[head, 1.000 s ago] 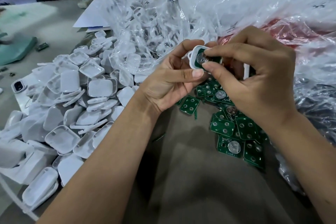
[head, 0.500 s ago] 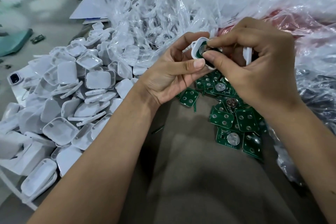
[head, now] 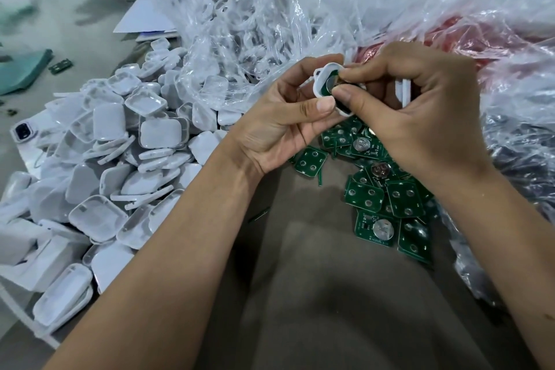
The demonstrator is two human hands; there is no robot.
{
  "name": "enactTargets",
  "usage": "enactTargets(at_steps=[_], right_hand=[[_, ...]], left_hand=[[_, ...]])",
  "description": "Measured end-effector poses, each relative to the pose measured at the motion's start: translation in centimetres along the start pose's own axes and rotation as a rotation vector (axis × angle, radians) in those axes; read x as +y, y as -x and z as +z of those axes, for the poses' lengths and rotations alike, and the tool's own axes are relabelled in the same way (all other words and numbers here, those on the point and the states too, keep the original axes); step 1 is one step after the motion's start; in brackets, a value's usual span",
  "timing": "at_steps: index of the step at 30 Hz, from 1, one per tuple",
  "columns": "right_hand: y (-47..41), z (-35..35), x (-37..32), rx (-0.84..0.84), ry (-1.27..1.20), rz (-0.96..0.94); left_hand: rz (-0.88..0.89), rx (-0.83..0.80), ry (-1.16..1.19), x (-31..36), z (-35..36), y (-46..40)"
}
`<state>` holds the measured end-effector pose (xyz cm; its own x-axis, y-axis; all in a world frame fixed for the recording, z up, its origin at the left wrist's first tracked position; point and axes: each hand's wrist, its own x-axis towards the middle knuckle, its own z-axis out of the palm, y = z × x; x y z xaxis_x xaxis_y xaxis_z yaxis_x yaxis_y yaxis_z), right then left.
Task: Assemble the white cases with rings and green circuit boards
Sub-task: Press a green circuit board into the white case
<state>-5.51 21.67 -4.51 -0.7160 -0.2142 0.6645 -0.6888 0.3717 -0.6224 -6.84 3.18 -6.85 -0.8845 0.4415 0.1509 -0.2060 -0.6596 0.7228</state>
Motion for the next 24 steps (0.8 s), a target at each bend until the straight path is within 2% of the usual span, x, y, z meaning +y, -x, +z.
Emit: enactTargets(at_steps=[9, 24], right_hand=[[-0.16, 0.19, -0.31, 0.038, -0.173, 0.088], [-0.26, 0.09, -0.43, 0.051, -0.160, 0.199]], left_hand=[[-0.100, -0.017, 0.086, 0.12, 0.55, 0.20], [-0.179, 0.074, 0.055, 0.11, 0.42, 0.13]])
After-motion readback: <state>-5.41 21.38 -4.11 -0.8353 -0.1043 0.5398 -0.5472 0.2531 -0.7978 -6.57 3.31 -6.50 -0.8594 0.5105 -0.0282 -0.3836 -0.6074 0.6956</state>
